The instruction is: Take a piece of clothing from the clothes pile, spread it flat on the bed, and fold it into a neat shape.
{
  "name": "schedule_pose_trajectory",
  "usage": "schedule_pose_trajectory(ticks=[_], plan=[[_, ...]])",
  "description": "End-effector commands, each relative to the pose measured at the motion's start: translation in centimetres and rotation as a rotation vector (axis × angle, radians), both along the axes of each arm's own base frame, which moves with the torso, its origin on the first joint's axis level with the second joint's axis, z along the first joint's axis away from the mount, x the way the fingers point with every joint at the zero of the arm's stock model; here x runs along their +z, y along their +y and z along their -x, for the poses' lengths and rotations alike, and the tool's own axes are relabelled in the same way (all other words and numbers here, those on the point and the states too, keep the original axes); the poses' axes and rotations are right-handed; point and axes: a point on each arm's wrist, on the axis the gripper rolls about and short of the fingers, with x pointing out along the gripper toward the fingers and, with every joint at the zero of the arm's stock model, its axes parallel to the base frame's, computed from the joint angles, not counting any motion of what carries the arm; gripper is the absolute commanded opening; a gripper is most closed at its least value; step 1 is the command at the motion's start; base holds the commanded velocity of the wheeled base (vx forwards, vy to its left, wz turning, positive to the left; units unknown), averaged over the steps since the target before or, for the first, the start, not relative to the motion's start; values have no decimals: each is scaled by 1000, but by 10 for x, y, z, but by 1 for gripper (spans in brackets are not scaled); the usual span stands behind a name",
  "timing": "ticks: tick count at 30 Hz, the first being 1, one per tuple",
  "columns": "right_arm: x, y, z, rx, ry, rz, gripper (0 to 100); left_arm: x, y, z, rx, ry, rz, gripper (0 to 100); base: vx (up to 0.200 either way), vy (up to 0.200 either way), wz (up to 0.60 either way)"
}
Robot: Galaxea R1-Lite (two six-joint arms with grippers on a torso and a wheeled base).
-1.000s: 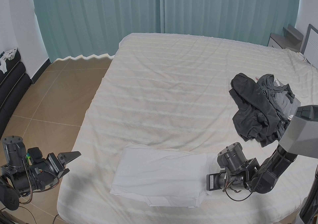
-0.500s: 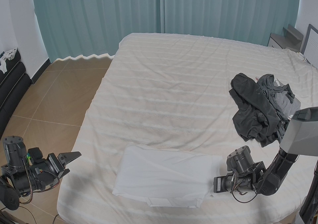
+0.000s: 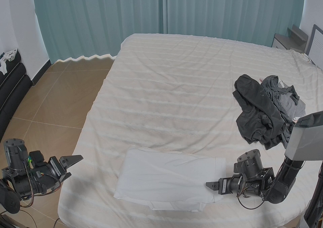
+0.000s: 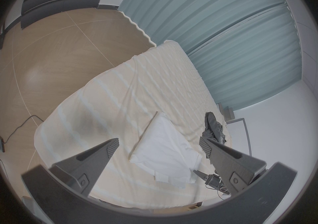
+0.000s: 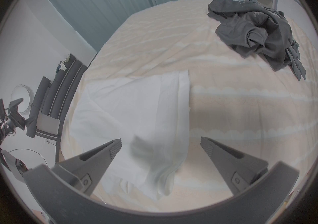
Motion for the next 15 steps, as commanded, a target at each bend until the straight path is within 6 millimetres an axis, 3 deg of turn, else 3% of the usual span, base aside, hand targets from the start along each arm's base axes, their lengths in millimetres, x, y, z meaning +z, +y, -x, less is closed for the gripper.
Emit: schedule_pose_trajectory(ticks=[1,6,10,15], plan=[[16,-9,-10,-46,-78,-50,100,-1,0,0,0,4,0,100,0,0,0],[25,-7,-36,-81,-137,-95,100,-2,0,-1,0,10,0,100,0,0,0],[14,1,-62,-99,-139,-99,100,-2,0,-1,0,11,0,100,0,0,0],[4,9,-78,-99,-130,-92,100,-3,0,-2,1,17,0,100,0,0,0]])
